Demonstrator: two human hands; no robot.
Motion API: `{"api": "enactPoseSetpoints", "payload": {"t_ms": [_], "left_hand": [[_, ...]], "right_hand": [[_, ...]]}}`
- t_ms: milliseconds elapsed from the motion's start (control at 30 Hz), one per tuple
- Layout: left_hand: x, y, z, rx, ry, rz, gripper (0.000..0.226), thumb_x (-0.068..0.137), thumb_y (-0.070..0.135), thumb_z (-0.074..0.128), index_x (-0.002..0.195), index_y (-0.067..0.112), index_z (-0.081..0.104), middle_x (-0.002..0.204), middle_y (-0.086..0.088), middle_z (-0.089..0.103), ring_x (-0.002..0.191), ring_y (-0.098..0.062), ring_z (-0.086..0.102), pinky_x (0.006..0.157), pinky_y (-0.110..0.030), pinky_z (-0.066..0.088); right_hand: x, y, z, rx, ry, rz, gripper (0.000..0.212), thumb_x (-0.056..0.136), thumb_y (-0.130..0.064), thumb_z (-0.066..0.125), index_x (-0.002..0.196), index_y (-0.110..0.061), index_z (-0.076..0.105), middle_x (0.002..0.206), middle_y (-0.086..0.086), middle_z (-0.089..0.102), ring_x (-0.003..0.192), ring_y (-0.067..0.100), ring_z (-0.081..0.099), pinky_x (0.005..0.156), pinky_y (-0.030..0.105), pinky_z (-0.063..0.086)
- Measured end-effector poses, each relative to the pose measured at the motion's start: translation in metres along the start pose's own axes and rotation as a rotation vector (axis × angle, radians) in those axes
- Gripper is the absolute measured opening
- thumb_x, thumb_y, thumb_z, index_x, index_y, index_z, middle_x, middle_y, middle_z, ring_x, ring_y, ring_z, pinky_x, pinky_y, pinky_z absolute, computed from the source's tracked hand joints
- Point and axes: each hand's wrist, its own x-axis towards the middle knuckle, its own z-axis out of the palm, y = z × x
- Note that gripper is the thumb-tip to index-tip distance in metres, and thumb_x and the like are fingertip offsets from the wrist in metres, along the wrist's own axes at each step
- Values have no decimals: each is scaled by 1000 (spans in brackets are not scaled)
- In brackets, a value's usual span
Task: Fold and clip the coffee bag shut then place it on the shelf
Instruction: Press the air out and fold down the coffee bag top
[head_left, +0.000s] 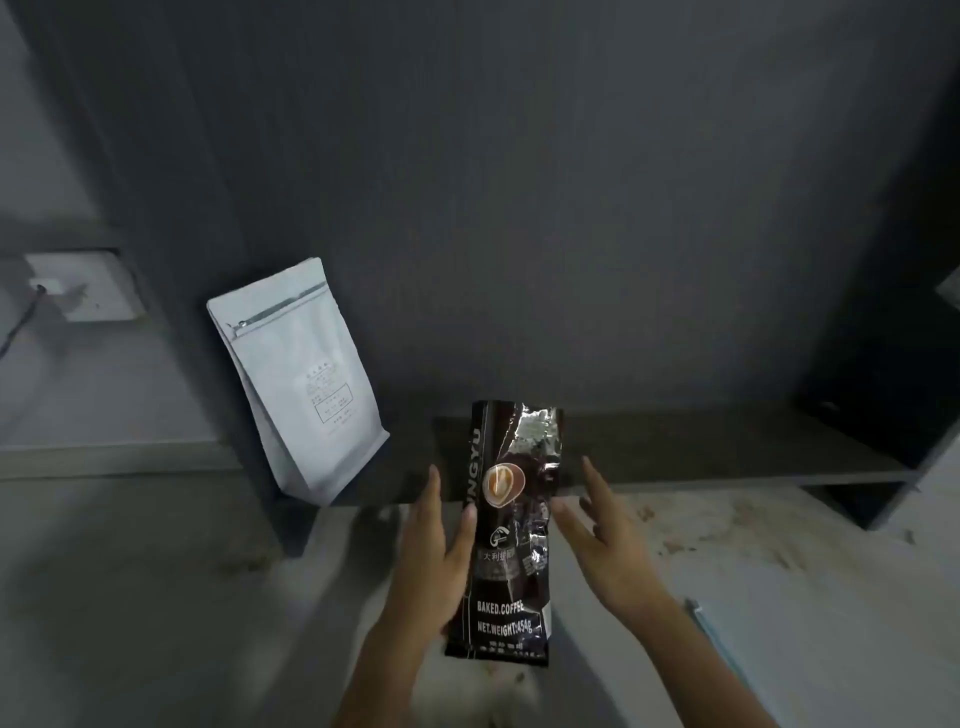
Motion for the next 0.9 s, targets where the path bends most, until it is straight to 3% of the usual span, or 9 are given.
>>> {"api": "enactPoseSetpoints", "payload": {"t_ms": [67,133,233,333,400,467,567,733,900], "left_hand": [[3,-4,5,-4,-14,0,67,91,48,42,147,23,15,154,-3,29,142,-24,24,114,-50,28],[0,-8,10,-43,-30,21,59,92,43,46,144,24,28,145,1,43,135,-16,37,109,-37,36],[-3,-8,16,-98,-75,42,57,85,49,47,139,34,33,126,17,53,118,1,50,95,-16,40],[-3,-8,17,-92,-42,69,63,80,54,52,136,41,26,117,36,44,103,25,40,84,0,35],[-4,-9,17,-113,-26,65,57,78,52,59,129,44,34,113,34,50,102,22,47,83,-4,39],[-4,-11,15,-143,-2,28,40,77,41,70,112,46,51,104,22,65,94,10,62,75,-7,47],[-6,-14,13,-156,37,-2,36,71,27,81,91,43,56,88,15,68,82,10,64,62,-3,47],[-17,-12,11,-184,36,-9,46,59,28,88,92,36,56,93,9,69,86,-3,64,65,-11,48],[-36,-16,10,-239,41,57,62,50,30,92,102,17,61,98,0,70,89,-11,67,75,-22,53]], "right_hand": [[2,2,7,21,-45,-20,55,83,-45,55,131,-47,29,115,-36,39,106,-11,47,87,11,39],[1,5,12,26,-81,-17,43,87,-34,57,113,-59,34,104,-41,44,93,-28,46,72,-3,38],[1,3,18,62,-115,0,39,88,-25,58,105,-58,43,105,-32,56,95,-21,53,74,5,44],[2,1,20,58,-129,-11,36,88,-24,58,102,-55,48,104,-29,59,97,-14,56,83,15,47],[2,0,20,56,-115,-23,32,88,-24,59,109,-46,52,106,-24,61,100,-8,58,83,15,47],[2,1,19,57,-106,-35,28,87,-21,59,114,-30,58,108,-19,63,102,-2,59,78,10,47],[0,-2,17,59,-101,-41,26,87,-19,60,113,-19,60,104,-15,65,96,-2,61,74,8,47],[-7,-16,12,33,-41,-98,19,86,-15,61,98,-31,58,91,-14,68,83,-7,63,66,5,46],[-19,-39,-9,-144,63,-315,43,86,-10,59,125,-21,44,98,-16,62,90,-4,61,75,9,49]]}}
